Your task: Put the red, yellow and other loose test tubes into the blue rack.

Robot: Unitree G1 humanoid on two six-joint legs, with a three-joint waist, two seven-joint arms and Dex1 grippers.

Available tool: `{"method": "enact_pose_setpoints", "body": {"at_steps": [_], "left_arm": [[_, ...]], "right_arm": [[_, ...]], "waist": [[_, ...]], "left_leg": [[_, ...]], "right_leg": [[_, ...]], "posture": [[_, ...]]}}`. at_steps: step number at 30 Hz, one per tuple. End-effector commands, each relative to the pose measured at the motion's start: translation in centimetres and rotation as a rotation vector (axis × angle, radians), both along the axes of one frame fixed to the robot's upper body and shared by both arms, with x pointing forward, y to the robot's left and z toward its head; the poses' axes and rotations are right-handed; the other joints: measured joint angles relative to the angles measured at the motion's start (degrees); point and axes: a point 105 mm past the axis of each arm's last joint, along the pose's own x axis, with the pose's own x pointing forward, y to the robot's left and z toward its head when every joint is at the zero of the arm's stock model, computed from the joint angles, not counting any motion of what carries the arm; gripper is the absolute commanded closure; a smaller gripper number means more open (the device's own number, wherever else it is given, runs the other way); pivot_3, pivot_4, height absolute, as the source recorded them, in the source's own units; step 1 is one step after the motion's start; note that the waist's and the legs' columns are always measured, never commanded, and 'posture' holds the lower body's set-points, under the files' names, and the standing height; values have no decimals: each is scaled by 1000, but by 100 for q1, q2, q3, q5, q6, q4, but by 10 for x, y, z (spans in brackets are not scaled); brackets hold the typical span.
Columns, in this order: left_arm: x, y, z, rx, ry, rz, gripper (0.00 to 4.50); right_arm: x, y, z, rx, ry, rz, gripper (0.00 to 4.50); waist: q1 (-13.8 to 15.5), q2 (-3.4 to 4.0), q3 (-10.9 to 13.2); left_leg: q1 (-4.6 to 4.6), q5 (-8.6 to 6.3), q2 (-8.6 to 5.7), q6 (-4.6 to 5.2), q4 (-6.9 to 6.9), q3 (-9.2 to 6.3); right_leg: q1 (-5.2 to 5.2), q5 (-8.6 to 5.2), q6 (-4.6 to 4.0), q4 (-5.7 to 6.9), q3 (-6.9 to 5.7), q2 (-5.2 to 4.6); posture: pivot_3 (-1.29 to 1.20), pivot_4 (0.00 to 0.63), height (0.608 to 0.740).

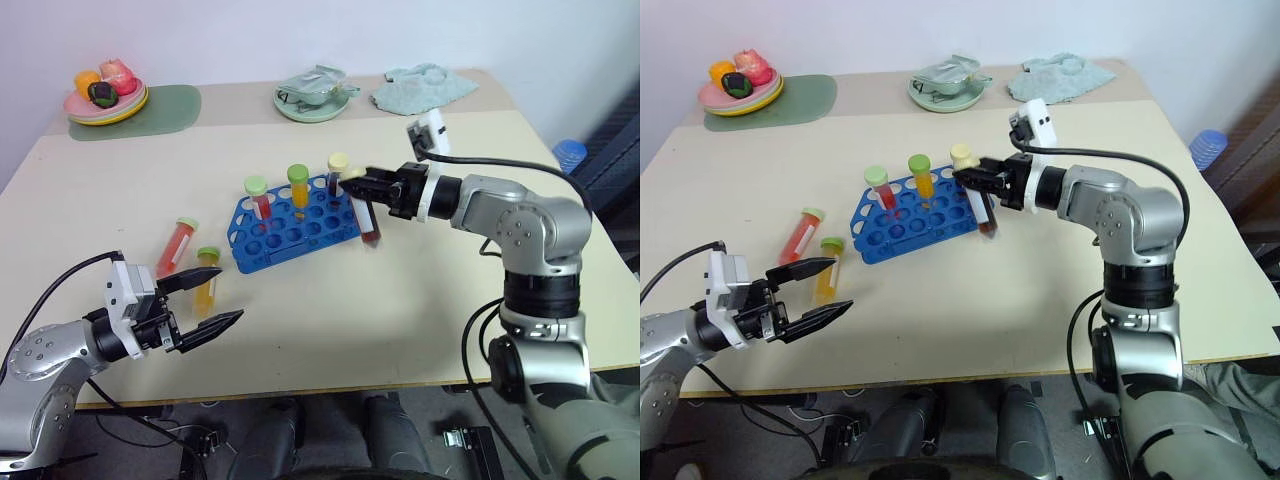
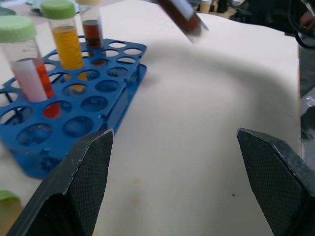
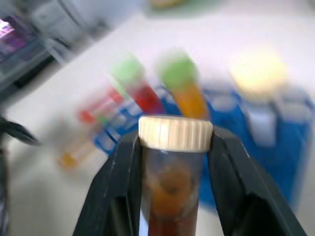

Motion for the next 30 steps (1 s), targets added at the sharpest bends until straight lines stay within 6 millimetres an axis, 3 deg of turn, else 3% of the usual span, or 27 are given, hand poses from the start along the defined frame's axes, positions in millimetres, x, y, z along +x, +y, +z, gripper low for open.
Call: {"method": "enact_pose_setpoints", "body": {"at_steps": [1,5,7,12,30], "left_arm": [[5,1,10,-23,-42,19,378],[8,1,13,-30,-48,24,378],[8,2,15,-26,-44,24,378],[5,10,18,-6,-37,36,378],[-4,21,18,2,-33,67,378]], "right_arm": [[3,0,23,120,-220,-90,3030],[21,9,14,157,-426,-234,3030],[35,4,9,178,-482,-366,3030],[46,7,-4,249,-545,-439,3030],[28,32,-34,314,-515,-326,3030]], "waist": [[-17,0,0],[-57,1,0],[-76,2,-1],[-148,4,1],[-192,6,2]], "left_leg": [[1,1,0,-1,0,0],[4,19,1,-33,-3,0],[9,23,3,-39,-5,7],[12,26,4,-44,-7,6],[26,28,13,-48,-18,6]], "right_leg": [[0,1,1,2,0,0],[-7,2,1,13,1,2],[-9,2,0,17,1,3],[-9,1,0,20,1,4],[-3,1,-2,22,1,12]], "posture": [[0,150,740],[0,150,740],[0,150,740],[0,150,740],[0,150,740]]}}
